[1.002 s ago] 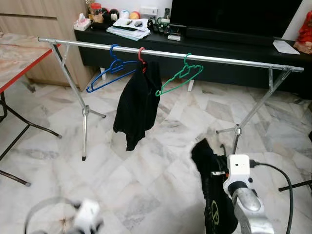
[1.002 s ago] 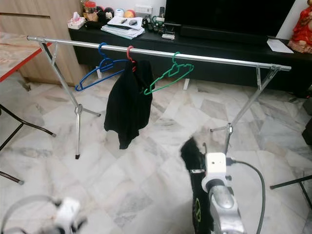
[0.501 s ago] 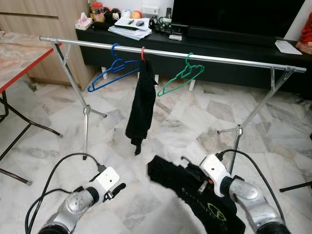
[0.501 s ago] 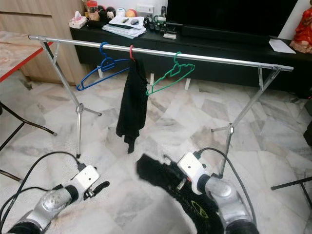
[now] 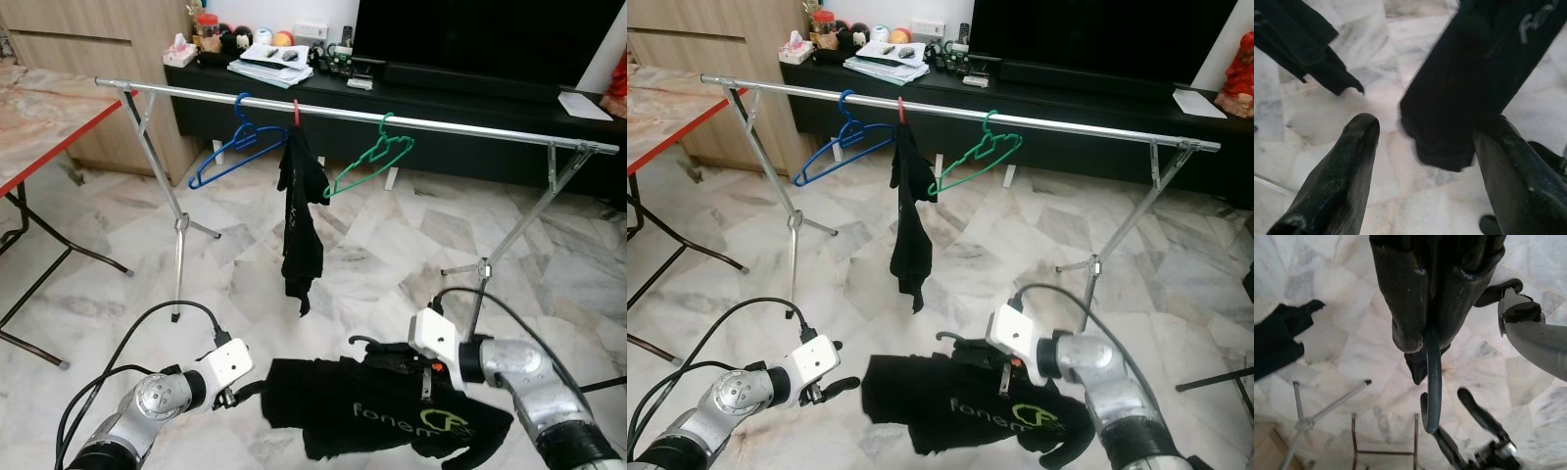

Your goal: Hang hanger

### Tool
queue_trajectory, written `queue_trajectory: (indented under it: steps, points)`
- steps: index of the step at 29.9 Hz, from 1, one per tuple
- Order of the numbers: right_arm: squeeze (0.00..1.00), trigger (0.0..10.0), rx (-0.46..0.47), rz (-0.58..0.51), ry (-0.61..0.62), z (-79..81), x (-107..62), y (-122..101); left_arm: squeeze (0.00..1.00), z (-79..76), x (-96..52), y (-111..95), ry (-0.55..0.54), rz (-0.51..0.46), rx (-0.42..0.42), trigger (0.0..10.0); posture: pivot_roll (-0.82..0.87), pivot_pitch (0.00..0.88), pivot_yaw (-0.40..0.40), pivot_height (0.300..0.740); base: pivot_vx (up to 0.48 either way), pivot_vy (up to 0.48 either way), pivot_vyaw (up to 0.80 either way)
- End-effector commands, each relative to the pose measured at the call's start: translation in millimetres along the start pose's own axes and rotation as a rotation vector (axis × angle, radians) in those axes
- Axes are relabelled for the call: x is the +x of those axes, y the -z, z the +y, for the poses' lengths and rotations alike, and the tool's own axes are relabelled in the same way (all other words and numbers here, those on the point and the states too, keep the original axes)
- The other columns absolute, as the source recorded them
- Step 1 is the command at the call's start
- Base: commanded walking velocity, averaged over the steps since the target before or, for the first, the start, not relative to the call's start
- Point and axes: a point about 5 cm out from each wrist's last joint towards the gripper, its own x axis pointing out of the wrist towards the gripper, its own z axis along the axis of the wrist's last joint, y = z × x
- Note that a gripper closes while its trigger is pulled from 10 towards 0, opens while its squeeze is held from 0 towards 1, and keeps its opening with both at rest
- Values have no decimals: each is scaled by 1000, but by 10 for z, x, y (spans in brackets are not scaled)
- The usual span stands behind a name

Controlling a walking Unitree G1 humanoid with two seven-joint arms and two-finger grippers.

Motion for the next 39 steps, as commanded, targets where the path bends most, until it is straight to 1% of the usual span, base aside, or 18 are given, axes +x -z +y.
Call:
queue_trajectory:
  steps: [1, 3, 5, 7, 8, 10, 14, 17, 20, 25, 30, 32, 39]
  points:
    - [0, 10000, -54, -21, -8, -38, -31, -103, 0, -6, 10, -12, 22, 5, 8, 10000, -25, 77, -69, 740, 0, 0, 0]
    - [0, 10000, -78, -29, 22, -84, -22, -169, 0, 1, 16, -17, 25, 10, 10, 10000, -26, 81, -69, 740, 0, 0, 0]
    - [0, 10000, -93, -33, 26, -95, 11, -221, 0, 60, 14, -47, -9, -1, 0, 10000, -27, 87, -70, 740, 0, 0, 0]
    - [0, 10000, -98, -43, 7, -73, 23, -235, 0, 77, 14, -61, -20, -9, -8, 10000, -27, 87, -70, 740, 0, 0, 0]
    - [0, 10000, -103, -68, -24, -37, 37, -266, 0, 90, 15, -75, -27, -17, -17, 10000, -21, 95, -70, 740, 0, 0, 0]
    - [0, 10000, -112, -91, -51, -12, 48, -315, 0, 91, 17, -62, -32, -8, -13, 10000, -21, 96, -69, 740, 0, 0, 0]
    - [0, 10000, -134, -106, -79, 0, 32, -380, 0, 102, 16, -44, -43, 1, -22, 10000, -26, 99, -68, 740, 0, 0, 0]
    - [0, 10000, -152, -103, -99, 1, 9, -417, 0, 152, 24, -38, -93, -8, -84, 10000, -31, 100, -68, 740, 0, 0, 0]
    - [0, 10000, -167, -94, -111, 0, -35, -433, 0, 180, 30, -33, -116, -3, -110, 10000, -36, 102, -71, 740, 0, 0, 0]
    - [0, 10000, -179, -99, -117, -7, -81, -477, 0, 180, 25, 6, -133, 15, -125, 10000, -41, 103, -73, 740, 0, 0, 0]
    - [0, 10000, -182, -100, -117, -13, -99, -496, 0, 140, 23, 49, -102, 27, -148, 10000, -44, 105, -74, 740, 0, 0, 0]
    - [0, 10000, -187, -99, -115, -24, -116, -515, 0, 100, 17, 91, -79, 41, -155, 10000, -47, 106, -75, 740, 0, 0, 0]
    - [0, 10000, -194, -116, -131, -6, -125, -564, 0, 83, 40, 93, -78, 36, -194, 10000, -50, 106, -78, 740, 0, 0, 0]
